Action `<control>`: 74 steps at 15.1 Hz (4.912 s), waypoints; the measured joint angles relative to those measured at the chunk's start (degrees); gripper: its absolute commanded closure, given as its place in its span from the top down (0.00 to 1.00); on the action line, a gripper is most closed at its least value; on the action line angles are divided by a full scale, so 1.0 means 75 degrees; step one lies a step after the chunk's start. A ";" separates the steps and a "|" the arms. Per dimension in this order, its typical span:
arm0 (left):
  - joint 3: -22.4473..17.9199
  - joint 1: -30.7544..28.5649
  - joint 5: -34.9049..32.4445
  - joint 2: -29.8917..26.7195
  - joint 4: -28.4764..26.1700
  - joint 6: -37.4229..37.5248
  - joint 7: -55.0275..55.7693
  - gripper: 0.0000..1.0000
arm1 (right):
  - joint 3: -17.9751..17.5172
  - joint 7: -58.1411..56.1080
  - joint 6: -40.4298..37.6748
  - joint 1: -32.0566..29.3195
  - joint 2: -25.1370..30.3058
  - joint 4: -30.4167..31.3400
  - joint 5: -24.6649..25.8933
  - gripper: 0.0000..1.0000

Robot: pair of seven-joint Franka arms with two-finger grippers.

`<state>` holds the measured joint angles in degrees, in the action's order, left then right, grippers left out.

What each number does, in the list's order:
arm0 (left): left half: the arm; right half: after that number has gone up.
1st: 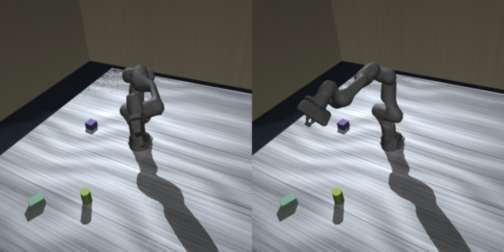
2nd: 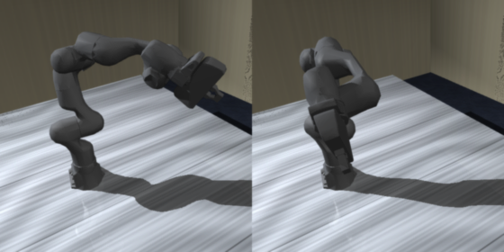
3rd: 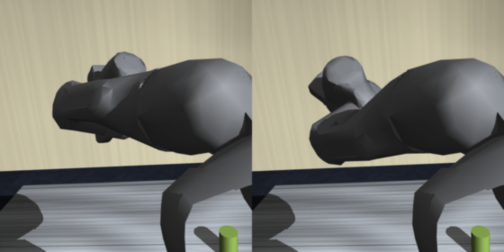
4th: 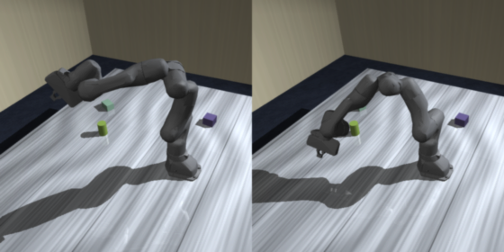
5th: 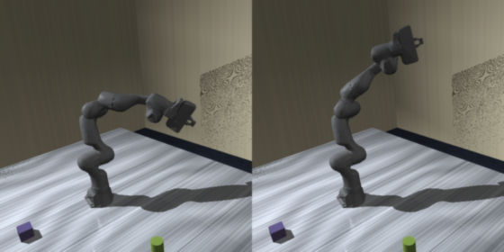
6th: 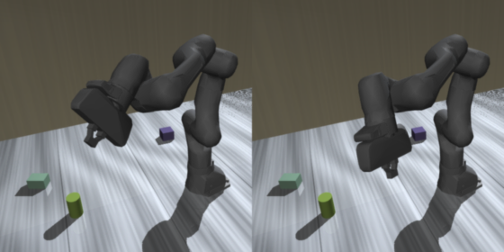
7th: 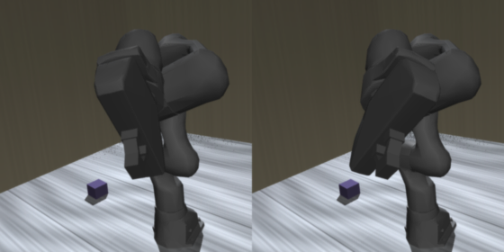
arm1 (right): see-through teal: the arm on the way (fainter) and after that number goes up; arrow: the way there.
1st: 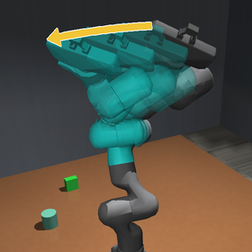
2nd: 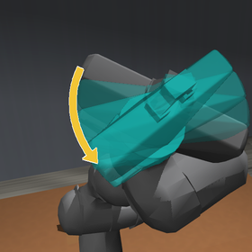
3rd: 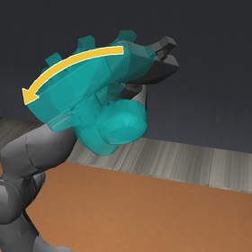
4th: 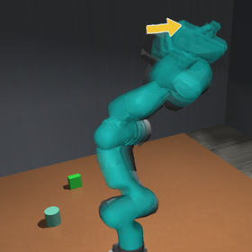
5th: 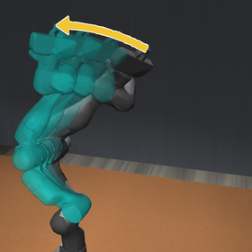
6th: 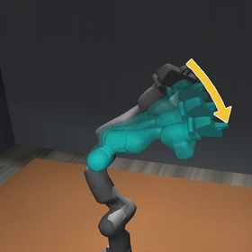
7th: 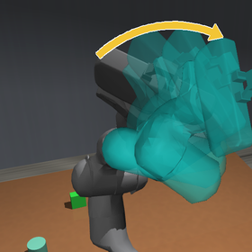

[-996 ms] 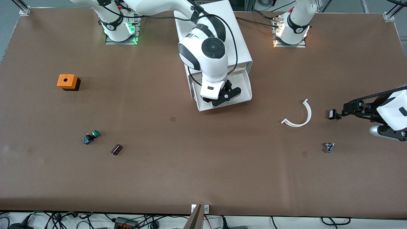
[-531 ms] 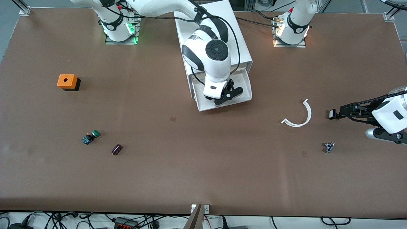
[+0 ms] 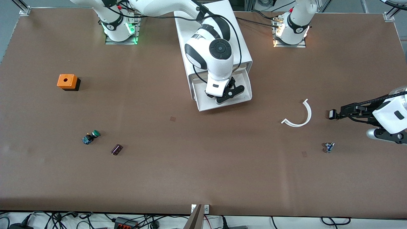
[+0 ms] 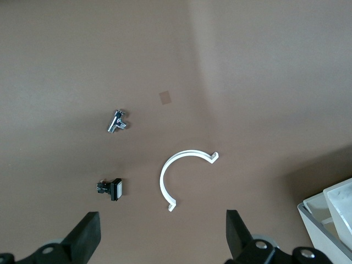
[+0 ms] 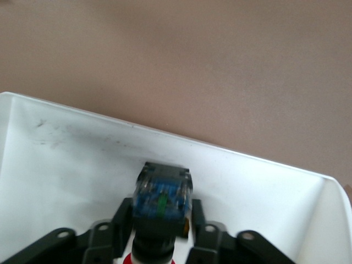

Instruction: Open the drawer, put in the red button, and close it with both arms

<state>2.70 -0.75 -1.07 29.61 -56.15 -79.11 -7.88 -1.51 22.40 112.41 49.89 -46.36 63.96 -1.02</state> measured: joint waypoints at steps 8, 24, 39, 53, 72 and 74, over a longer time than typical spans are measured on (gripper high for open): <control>0.0003 0.0007 0.0000 0.0000 0.0000 0.0104 0.0005 1.00 | 0.0162 0.0400 -0.0430 -0.0371 0.0139 -0.0712 0.0000 1.00; 0.0606 0.0134 0.0245 0.0057 -0.0693 -0.0563 0.2013 1.00 | 0.0243 -0.0754 -0.2125 -0.4276 0.0948 -0.1066 0.0005 1.00; 0.1533 0.2545 0.0245 0.0569 -0.3929 -0.4493 0.6243 1.00 | 0.0272 -0.2301 -0.3527 -0.6204 0.2744 -0.0065 0.0005 1.00; 0.4030 0.0959 0.0610 0.0216 -0.6179 -0.5577 0.6503 1.00 | 0.0351 -0.3418 -0.2605 -0.6955 0.5315 0.3423 0.0288 1.00; 0.4399 0.0272 0.0523 0.0161 -0.6024 -0.5172 0.6749 1.00 | 0.0313 -0.3418 -0.1800 -0.6931 0.6174 0.4558 0.0298 1.00; 0.4361 -0.0237 -0.0241 0.0104 -0.5293 -0.4496 0.6593 1.00 | 0.0306 -0.3418 -0.1825 -0.6926 0.6174 0.4558 0.0298 1.00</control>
<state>35.41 -2.53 -2.88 30.39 -95.85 -112.83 41.57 0.79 -3.23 98.72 -2.06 -0.05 98.14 1.22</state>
